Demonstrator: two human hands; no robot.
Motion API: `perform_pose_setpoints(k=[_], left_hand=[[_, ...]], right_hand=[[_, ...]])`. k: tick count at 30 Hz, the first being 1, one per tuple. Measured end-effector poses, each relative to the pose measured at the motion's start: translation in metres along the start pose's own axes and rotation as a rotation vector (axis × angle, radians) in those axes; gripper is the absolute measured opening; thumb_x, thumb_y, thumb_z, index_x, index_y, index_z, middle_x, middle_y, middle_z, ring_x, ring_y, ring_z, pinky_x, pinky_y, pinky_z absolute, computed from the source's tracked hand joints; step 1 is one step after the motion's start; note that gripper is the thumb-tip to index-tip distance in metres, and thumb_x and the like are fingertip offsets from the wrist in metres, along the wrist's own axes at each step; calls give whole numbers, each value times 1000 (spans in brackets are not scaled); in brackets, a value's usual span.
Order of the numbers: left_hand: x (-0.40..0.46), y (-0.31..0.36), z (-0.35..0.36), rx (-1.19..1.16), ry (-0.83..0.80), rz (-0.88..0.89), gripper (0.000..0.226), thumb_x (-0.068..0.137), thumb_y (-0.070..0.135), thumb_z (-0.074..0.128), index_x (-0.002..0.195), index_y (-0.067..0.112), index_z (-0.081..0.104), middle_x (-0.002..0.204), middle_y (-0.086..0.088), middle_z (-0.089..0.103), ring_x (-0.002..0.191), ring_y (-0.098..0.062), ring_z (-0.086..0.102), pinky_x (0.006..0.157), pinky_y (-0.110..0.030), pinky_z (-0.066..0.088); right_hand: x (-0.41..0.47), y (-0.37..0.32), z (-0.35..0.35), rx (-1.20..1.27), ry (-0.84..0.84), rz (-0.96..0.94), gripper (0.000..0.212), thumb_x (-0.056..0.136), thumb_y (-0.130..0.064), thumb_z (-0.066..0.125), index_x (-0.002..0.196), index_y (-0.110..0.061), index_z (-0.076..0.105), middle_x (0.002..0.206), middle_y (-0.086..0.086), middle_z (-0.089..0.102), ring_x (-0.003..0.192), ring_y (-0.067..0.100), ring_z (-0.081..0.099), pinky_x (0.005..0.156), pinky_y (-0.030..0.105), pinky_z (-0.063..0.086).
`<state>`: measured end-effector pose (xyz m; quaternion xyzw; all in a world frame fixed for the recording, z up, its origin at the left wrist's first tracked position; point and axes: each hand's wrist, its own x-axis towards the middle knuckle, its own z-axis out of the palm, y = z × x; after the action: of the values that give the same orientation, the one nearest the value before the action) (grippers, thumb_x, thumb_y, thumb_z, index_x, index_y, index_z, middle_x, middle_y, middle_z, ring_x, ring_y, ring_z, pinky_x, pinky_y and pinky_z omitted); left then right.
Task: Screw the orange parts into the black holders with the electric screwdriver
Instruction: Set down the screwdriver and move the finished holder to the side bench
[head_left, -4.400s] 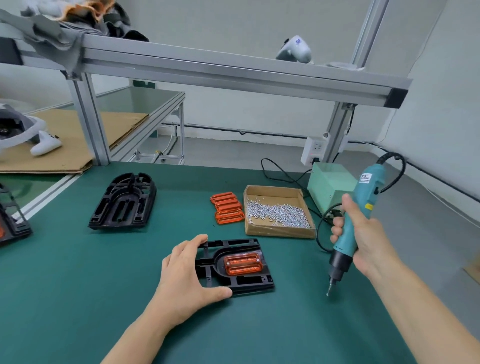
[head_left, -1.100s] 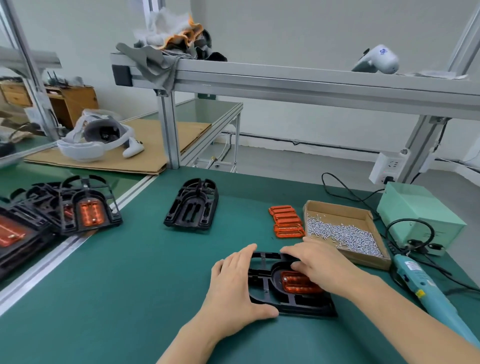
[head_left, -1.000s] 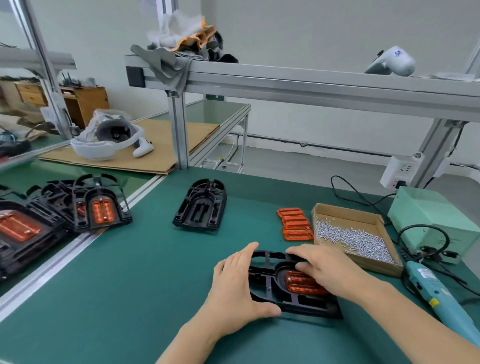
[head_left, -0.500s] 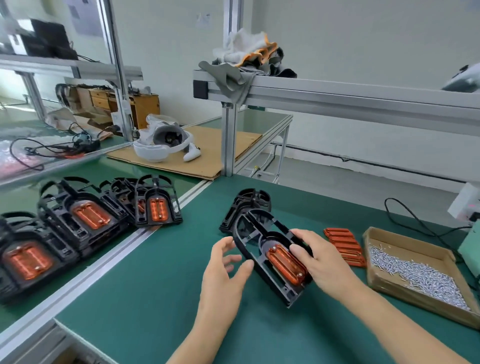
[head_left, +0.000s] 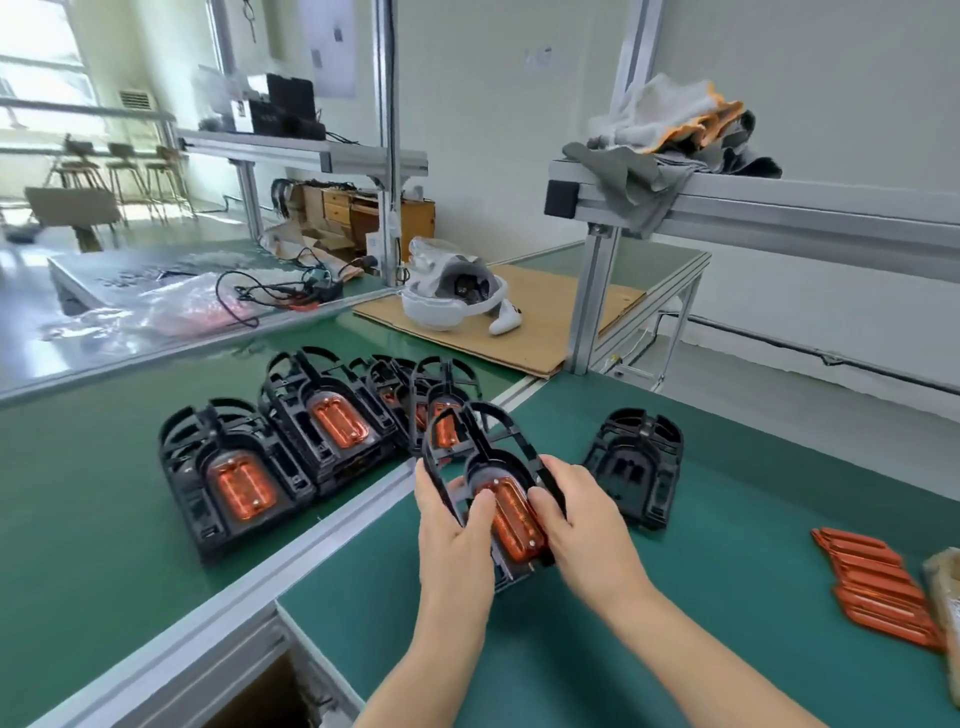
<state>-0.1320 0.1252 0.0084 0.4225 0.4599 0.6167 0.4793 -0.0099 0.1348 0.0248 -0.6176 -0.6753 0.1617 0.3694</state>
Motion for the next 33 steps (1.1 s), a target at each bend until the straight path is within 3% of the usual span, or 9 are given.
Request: perform_pose_setpoints(k=[6,11,13,16,19,22,25,28,33], left_hand=[[30,12,-40,-6,118,58,64,94,19,54,144,46,23,148,10,39,132,-11,43,107,-43,40],[60,18,-52,45,138,63,71,97,17,49,150,39,9,143,19,37,113,11,51,88,-18,51],[74,20,-50,84,121,37,72,97,16,48,151,36,3,130,27,41,93,23,53,70,-6,49],[97,27,-42,200,103,34,72,98,18,46,152,29,0,112,35,46,62,21,52,57,-4,47],[120,35,-35,262,105,38,70,98,19,43,152,28,-1,134,10,49,92,-2,59,86,-39,55],[143,40,-29,459,89,67,68,100,21,39,152,20,-4,157,-3,20,134,-22,38,106,-31,34],[161,41,-26,722,97,91,66,100,20,36,151,8,-5,159,-9,9,142,-26,22,113,-34,21],[174,38,-28,986,137,113,67,99,22,36,149,1,-4,158,-14,11,144,-27,17,118,-40,7],[190,28,-34,1212,157,144,70,99,30,37,149,1,-3,159,-11,9,146,-25,9,116,-48,-4]], right_hand=[[8,-22,35,153,-103,-66,49,103,-18,41,150,-23,29,132,-25,33,103,-37,28,82,-11,18],[22,-32,59,191,-132,-40,51,104,-15,37,152,-24,23,143,-18,34,123,-10,28,96,0,17],[33,-33,63,213,-121,-5,51,104,-14,37,152,-23,25,148,-12,36,129,-2,33,98,5,19],[53,-32,67,215,-82,36,50,104,-12,37,151,-20,28,150,-5,39,134,8,36,99,10,21],[75,-33,69,204,-42,45,47,103,-10,38,149,-17,32,145,0,45,132,16,41,98,15,27],[97,-37,71,221,-30,66,42,100,-7,35,141,-17,41,121,3,58,103,19,54,78,23,36],[115,-40,74,185,-12,51,30,97,-4,33,120,-15,49,100,5,59,82,19,52,66,30,35],[129,-41,78,90,-20,31,19,94,-3,34,102,-16,46,97,6,58,81,23,50,67,31,33],[144,-47,85,22,-49,32,10,92,-5,38,95,-14,41,100,14,57,81,25,44,69,32,32]])
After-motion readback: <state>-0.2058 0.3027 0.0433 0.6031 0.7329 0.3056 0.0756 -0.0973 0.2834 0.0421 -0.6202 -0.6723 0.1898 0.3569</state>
